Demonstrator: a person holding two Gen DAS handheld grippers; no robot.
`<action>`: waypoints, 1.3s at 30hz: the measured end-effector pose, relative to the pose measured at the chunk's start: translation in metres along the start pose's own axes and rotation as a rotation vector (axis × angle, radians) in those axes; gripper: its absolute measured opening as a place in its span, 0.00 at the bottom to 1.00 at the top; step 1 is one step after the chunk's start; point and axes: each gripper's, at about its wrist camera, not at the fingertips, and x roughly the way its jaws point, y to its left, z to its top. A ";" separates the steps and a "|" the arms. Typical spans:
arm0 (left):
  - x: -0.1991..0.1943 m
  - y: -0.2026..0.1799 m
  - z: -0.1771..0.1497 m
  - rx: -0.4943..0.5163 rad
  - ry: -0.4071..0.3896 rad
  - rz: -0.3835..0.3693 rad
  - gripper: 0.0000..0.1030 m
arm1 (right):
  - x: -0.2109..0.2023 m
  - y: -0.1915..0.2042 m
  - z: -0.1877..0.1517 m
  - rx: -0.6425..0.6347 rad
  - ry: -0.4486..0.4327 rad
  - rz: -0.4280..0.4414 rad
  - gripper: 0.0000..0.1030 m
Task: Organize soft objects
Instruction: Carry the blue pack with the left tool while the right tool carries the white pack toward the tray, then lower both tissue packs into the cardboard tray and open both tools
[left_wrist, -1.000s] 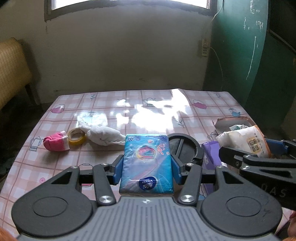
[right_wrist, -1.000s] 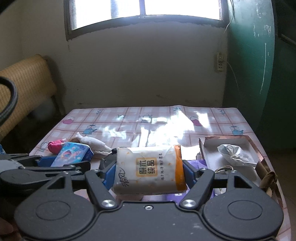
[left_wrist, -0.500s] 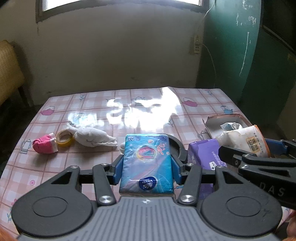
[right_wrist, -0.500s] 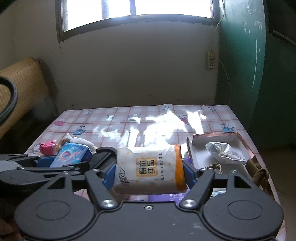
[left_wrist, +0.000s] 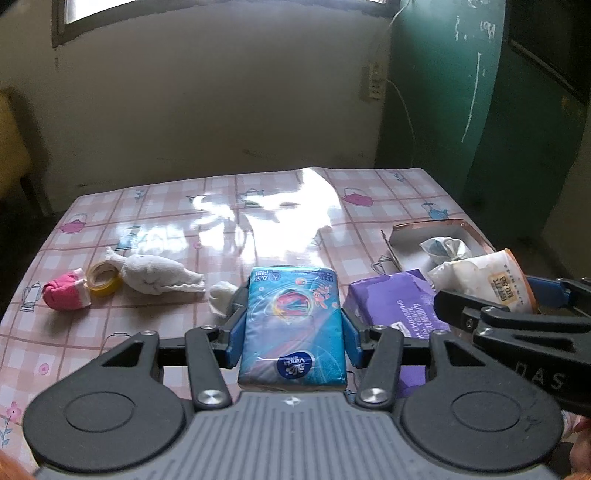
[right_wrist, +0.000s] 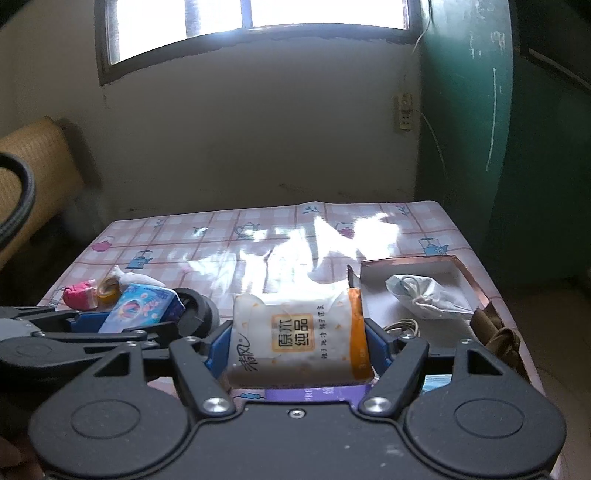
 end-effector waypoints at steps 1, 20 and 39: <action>0.001 -0.002 0.000 0.003 0.002 -0.004 0.52 | 0.000 -0.002 0.000 0.003 0.001 -0.003 0.83; 0.019 -0.053 0.008 0.084 0.009 -0.110 0.52 | 0.004 -0.068 0.003 0.069 0.001 -0.101 0.83; 0.049 -0.109 0.020 0.154 0.026 -0.180 0.52 | 0.017 -0.114 0.011 0.114 0.006 -0.160 0.83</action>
